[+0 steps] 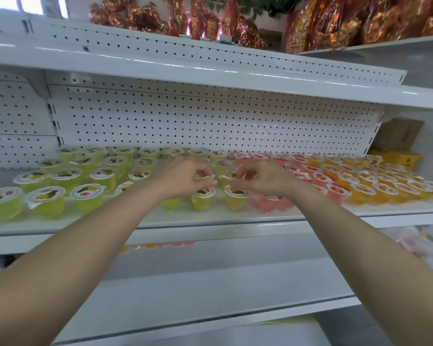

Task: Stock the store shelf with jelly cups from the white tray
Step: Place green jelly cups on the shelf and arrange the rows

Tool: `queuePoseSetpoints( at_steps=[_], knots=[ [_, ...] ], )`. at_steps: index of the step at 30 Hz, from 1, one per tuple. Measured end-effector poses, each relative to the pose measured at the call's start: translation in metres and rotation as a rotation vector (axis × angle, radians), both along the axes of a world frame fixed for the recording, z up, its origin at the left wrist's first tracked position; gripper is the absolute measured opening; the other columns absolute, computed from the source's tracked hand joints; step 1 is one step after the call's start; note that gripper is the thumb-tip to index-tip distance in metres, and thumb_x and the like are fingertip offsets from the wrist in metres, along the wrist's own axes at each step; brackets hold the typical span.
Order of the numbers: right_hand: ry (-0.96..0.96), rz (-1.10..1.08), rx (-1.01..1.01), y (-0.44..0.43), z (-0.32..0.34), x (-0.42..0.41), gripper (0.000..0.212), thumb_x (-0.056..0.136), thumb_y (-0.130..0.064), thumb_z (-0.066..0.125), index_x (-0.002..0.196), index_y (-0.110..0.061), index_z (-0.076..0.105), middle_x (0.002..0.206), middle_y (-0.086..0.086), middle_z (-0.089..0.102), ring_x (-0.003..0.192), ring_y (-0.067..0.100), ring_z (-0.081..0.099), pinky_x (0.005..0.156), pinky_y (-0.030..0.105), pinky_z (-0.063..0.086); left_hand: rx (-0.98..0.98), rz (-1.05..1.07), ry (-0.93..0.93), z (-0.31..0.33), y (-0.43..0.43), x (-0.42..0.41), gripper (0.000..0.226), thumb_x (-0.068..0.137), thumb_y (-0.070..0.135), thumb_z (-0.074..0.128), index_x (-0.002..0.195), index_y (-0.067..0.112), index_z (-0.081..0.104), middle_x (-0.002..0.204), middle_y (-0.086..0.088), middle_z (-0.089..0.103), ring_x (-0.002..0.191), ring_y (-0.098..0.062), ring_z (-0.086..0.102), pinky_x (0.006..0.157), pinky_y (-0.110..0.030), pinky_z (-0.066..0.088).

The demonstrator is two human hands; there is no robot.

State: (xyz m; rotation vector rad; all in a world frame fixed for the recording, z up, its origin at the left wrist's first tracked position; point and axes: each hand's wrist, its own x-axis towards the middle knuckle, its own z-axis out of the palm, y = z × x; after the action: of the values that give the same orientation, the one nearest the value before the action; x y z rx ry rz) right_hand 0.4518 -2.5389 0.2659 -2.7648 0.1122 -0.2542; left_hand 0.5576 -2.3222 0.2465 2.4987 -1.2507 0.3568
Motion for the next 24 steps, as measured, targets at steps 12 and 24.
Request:
queuePoseSetpoints(
  at_steps=[12,24],
  knots=[
    [0.032,-0.179,-0.174,-0.125,0.025,0.088,0.032,0.092,-0.049,0.058,0.119,-0.032,0.061,0.109,-0.008,0.065,0.099,0.019,0.062,0.096,0.038,0.049,0.137,0.097,0.027,0.026,-0.102,0.070,0.038,0.092,0.051,0.056,0.124,0.032,0.060,0.130,0.006,0.058,0.118,-0.019,0.052,0.097,-0.034,0.043],
    [0.295,0.055,-0.339,-0.172,0.016,0.163,0.067,0.080,-0.050,0.075,0.138,-0.025,0.053,0.130,0.000,0.059,0.111,0.020,0.058,0.094,0.036,0.048,0.324,0.127,0.191,0.020,-0.197,0.109,0.050,0.086,0.056,0.063,0.124,0.024,0.061,0.118,0.002,0.066,0.106,-0.021,0.061,0.089,-0.033,0.049]
  ],
)
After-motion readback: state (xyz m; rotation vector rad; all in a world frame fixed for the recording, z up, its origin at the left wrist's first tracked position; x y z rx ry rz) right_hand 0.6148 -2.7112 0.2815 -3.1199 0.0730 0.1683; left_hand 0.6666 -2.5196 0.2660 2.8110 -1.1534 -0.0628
